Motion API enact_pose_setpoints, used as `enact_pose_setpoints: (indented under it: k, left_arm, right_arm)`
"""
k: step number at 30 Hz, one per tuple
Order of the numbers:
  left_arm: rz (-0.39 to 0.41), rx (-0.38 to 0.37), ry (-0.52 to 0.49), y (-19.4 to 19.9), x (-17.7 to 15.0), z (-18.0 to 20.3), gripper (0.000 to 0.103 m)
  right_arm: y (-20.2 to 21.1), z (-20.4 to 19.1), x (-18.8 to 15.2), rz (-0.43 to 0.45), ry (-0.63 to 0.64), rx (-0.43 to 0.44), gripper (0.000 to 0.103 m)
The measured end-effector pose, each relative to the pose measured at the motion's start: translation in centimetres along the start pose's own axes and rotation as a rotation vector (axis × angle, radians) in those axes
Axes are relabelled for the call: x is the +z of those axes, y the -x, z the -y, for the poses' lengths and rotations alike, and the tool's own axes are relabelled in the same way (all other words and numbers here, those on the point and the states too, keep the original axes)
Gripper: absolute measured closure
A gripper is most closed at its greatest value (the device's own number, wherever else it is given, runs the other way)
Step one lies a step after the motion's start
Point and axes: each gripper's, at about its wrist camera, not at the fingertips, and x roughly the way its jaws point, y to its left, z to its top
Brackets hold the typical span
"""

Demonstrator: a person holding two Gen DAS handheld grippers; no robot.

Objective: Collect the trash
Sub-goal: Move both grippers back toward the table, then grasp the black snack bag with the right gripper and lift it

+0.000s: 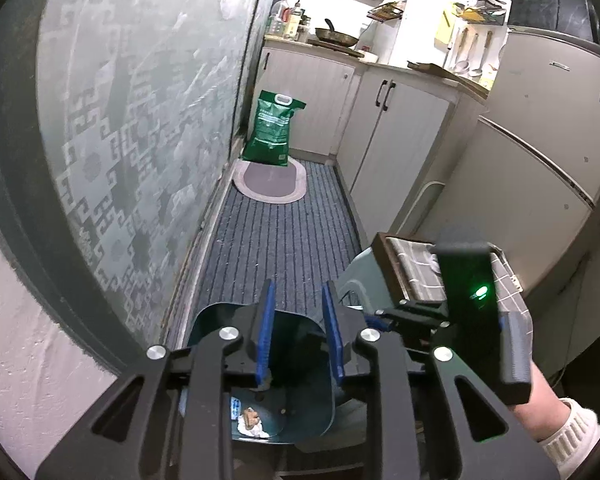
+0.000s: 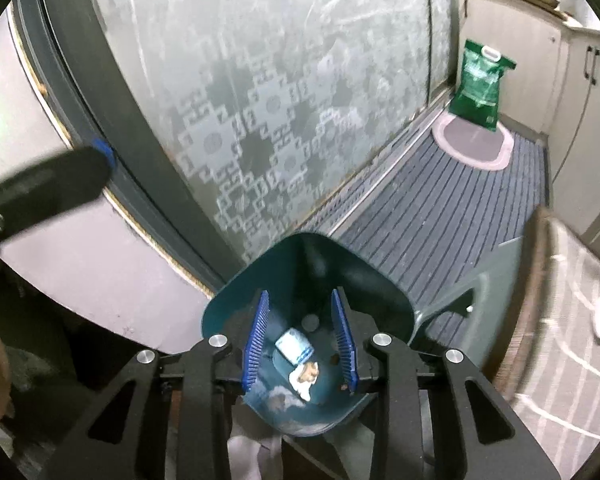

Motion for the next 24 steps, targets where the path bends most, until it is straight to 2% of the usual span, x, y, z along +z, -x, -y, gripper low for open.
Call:
enact_pose_setpoints:
  k: [6,11,13,15,19,20,24]
  left_arm:
    - [0.001,-0.043,-0.015,-1.4,0.8,2.7,0.071]
    - [0.008,-0.076,-0.043,-2.6,1.3,5.3,0.064]
    - [-0.002,-0.088,-0.050,-3.3,1.4,6.1,0.062]
    - [-0.019,-0.114,-0.044,-4.3,1.5,7.0,0.061]
    - [-0.043,-0.140,-0.066,-5.7,1.6,9.1,0.058]
    - [-0.046,-0.145,-0.072,-6.0,1.5,9.6,0.057]
    - [-0.076,-0.164,-0.086,-7.9,1.3,11.5,0.056]
  right_arm:
    - [4.5,2.5,0.3,0.063,0.003,-0.060,0.070]
    - [7.6,6.0,-0.1,0.089,-0.019,-0.115,0.070]
    - [8.9,7.6,-0.5,0.096,-0.021,-0.146,0.065]
    - [9.9,9.0,-0.8,0.105,-0.009,-0.172,0.054]
    - [11.8,11.9,-1.4,0.110,0.033,-0.235,0.047]
    - [12.1,12.5,-1.6,0.108,0.053,-0.253,0.040]
    - [12.9,14.9,-2.2,0.095,0.112,-0.292,0.036]
